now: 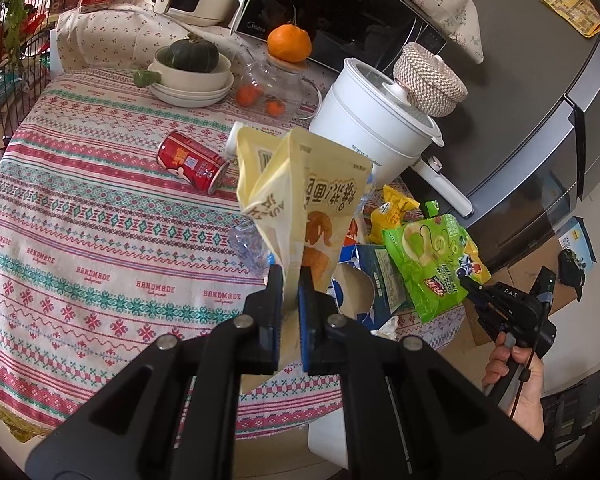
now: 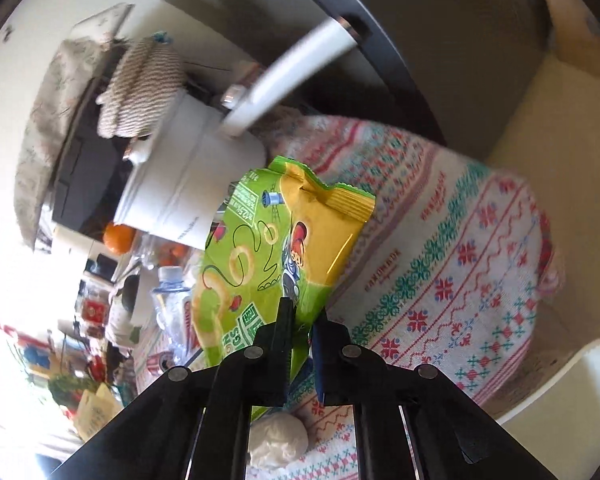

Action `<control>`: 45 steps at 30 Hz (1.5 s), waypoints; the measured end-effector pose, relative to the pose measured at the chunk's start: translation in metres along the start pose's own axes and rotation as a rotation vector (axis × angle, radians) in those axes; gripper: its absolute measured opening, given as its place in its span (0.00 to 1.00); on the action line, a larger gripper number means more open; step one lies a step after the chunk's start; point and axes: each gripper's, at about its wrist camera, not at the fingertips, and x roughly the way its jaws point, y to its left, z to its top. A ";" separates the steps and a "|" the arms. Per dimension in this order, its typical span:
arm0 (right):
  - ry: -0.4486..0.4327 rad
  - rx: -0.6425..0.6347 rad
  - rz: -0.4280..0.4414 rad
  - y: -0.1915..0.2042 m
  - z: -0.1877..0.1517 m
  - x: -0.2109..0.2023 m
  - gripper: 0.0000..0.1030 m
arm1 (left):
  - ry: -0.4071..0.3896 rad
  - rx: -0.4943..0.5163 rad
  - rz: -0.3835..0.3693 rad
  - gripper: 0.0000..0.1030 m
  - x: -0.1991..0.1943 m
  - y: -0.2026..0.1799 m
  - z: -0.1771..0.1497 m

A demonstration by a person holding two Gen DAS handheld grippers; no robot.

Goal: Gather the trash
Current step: 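Carry the cream bag with the left gripper while the right carries the green bag to the bin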

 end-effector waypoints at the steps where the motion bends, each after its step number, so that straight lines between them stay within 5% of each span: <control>1: -0.009 -0.030 -0.002 0.006 0.000 -0.007 0.09 | -0.005 0.003 -0.007 0.08 -0.002 -0.002 0.000; 17: -0.103 -0.444 -0.090 0.043 -0.046 -0.129 0.09 | -0.031 0.188 -0.162 0.08 -0.032 -0.063 -0.029; 29: -0.128 -0.619 -0.379 -0.020 -0.071 -0.192 0.09 | 0.203 0.427 -0.286 0.08 0.011 -0.146 -0.110; 41: -0.088 -0.601 -0.456 -0.068 -0.072 -0.207 0.09 | 0.367 0.558 -0.326 0.09 0.060 -0.207 -0.186; 45: -0.089 -0.608 -0.460 -0.071 -0.072 -0.212 0.09 | 0.375 0.585 -0.338 0.19 0.065 -0.217 -0.196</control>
